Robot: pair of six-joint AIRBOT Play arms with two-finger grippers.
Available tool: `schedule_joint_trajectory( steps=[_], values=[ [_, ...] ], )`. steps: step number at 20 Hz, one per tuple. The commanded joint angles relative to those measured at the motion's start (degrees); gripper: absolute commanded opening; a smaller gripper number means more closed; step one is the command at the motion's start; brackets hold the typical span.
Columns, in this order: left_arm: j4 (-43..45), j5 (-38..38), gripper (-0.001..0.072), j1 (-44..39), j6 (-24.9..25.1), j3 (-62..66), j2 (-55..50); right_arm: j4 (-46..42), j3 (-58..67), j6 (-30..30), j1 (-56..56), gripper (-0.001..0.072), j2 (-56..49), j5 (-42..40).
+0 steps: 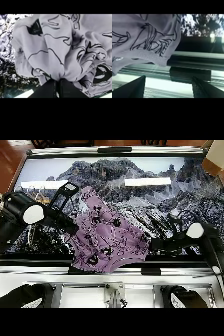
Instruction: Fold the shirts.
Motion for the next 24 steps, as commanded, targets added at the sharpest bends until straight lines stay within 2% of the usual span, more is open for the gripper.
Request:
schedule_joint_trajectory(
  steps=[1, 5, 9, 10, 11, 12, 14, 16, 19, 22, 24],
  values=[
    [0.57, 0.98, 0.0067, 0.11, 0.02, -0.79, 0.07, 3.54, -2.69, -0.02, -0.02, 0.0677, -7.80, -2.84],
    [0.55, 3.30, 0.0068, 0.11, 0.00, -0.79, 0.07, 7.74, -2.67, 0.00, -0.02, 0.0677, -16.57, -5.35],
    [0.55, 7.39, 0.0068, 0.11, 0.00, -0.76, 0.07, 13.46, -2.67, -0.02, 0.02, 0.0676, -20.11, -10.88],
    [0.55, 7.93, 0.0068, 0.11, 0.00, -0.76, 0.04, 12.98, -2.67, -0.09, 0.02, 0.0573, -20.13, -11.52],
    [0.59, 8.17, 0.0068, 0.13, 0.00, -0.76, 0.07, 13.31, -2.54, -0.44, -0.02, 0.0250, -20.13, -11.78],
    [0.79, 8.50, 0.0068, 0.13, 0.00, -0.74, 0.07, 13.99, -2.03, -0.87, -0.02, 0.0104, -20.13, -11.54],
    [2.47, 9.01, 0.0068, 0.13, -0.02, -0.44, 0.07, 16.04, 1.49, -7.02, -0.02, 0.0091, -19.93, -8.63],
    [5.09, 8.41, 0.0068, 0.13, -0.11, 2.29, 0.09, 14.62, 8.52, -8.87, -0.04, 0.0091, -16.87, -6.93],
    [13.05, 3.74, 0.0067, 0.50, -0.04, 13.88, 0.09, 9.64, 26.58, -14.84, -0.04, 0.0091, -7.52, -9.77],
    [14.01, 0.31, 0.0068, 2.64, -2.03, 32.33, 0.17, 1.27, 47.76, -15.06, -0.04, 0.0092, 1.88, -21.16],
    [13.86, -0.39, 0.0067, 3.54, -4.13, 42.86, 1.05, -3.52, 59.06, -12.24, -0.02, 0.0091, 7.32, -30.03]
  ],
)
